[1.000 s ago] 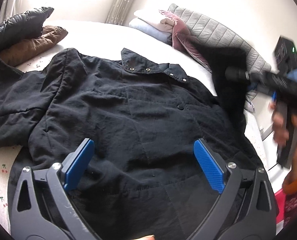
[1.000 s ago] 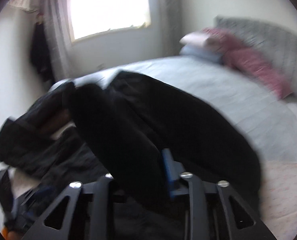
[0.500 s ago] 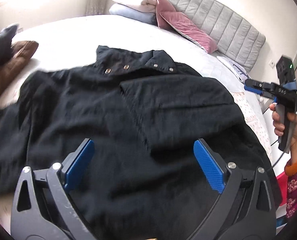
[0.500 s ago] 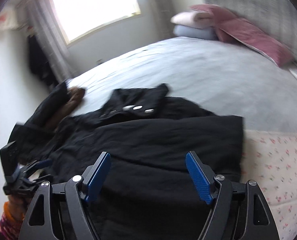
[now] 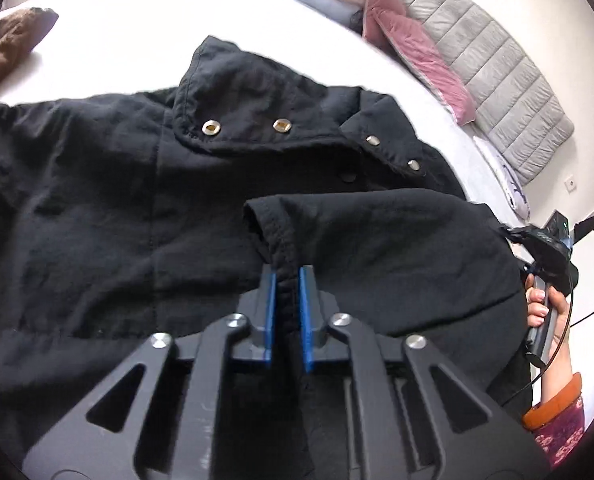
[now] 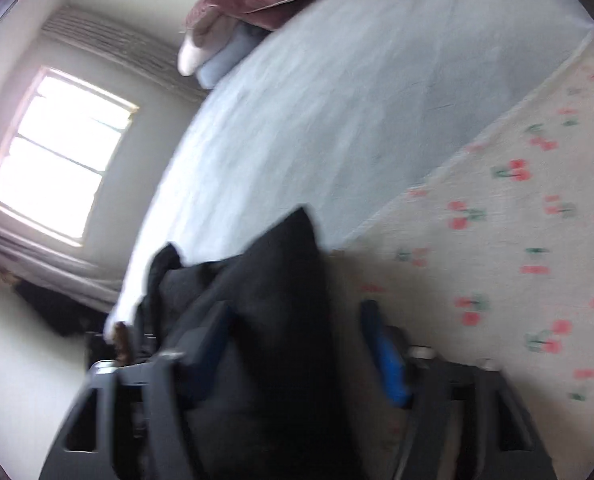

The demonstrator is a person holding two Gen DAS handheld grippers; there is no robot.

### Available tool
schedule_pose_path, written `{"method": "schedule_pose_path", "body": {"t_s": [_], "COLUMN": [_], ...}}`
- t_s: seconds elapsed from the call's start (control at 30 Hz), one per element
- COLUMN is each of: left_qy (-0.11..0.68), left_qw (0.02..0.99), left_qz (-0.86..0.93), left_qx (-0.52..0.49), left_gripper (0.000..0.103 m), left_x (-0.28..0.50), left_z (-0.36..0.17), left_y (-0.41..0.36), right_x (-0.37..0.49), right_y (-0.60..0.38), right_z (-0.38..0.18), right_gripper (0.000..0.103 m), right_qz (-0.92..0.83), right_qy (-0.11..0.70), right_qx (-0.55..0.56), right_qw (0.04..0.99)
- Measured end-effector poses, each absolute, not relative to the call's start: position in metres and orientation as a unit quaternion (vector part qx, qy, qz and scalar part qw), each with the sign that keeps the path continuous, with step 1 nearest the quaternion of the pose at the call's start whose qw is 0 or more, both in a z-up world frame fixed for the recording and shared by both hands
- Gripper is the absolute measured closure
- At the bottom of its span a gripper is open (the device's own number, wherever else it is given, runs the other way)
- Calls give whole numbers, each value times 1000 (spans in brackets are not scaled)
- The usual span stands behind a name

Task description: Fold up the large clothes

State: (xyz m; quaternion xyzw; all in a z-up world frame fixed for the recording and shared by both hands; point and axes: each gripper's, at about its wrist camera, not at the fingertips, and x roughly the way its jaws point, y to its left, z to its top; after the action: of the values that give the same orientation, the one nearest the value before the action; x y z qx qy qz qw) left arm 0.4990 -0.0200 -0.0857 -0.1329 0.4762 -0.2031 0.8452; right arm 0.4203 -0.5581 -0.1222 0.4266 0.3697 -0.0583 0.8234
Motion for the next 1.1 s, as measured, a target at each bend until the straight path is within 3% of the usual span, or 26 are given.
{"method": "schedule_pose_path", "body": {"t_s": [0.1,0.2,0.3,0.37,0.43,0.47,0.5,0.53,0.67,0.87,1.1], "left_qy": [431,385,409,432,417,411,404,398,405,424,396], "left_qw": [866,892,902,894,903,906,909,911,909,903,915], "left_qz": [-204,-194,-130,-112,-98,-97,-102,-105,-98,-56,52], "left_qx": [-149,-132,-49,-33,-25,-13,1,14,-1,-33,-54], "left_gripper": [96,96,89,84,69,48,34,31,21,20,15], "left_x": [482,474,493,502,496,491,483,472,442,398,345], "left_z": [-71,-59,-82,-95,-82,-76,-69,-62,-46,-27,-6], "left_y": [-15,-25,-51,-55,-52,-50,-45,-38,2,67,171], "right_x": [413,394,414,423,416,410,404,395,361,325,320], "right_y": [-526,-492,-502,-506,-502,-498,-493,-484,-457,-400,-344], "right_z": [-86,-51,-73,-92,-85,-75,-67,-56,-28,-13,-41], "right_gripper": [91,92,91,83,67,59,41,30,21,18,15], "right_qz": [-118,-179,-224,-258,-283,-287,-287,-289,-254,-181,-115], "right_qy": [338,275,330,368,361,351,341,324,309,364,382], "right_qx": [311,184,184,176,166,154,141,123,126,148,125], "right_qw": [880,926,898,876,873,878,884,892,908,902,908]}}
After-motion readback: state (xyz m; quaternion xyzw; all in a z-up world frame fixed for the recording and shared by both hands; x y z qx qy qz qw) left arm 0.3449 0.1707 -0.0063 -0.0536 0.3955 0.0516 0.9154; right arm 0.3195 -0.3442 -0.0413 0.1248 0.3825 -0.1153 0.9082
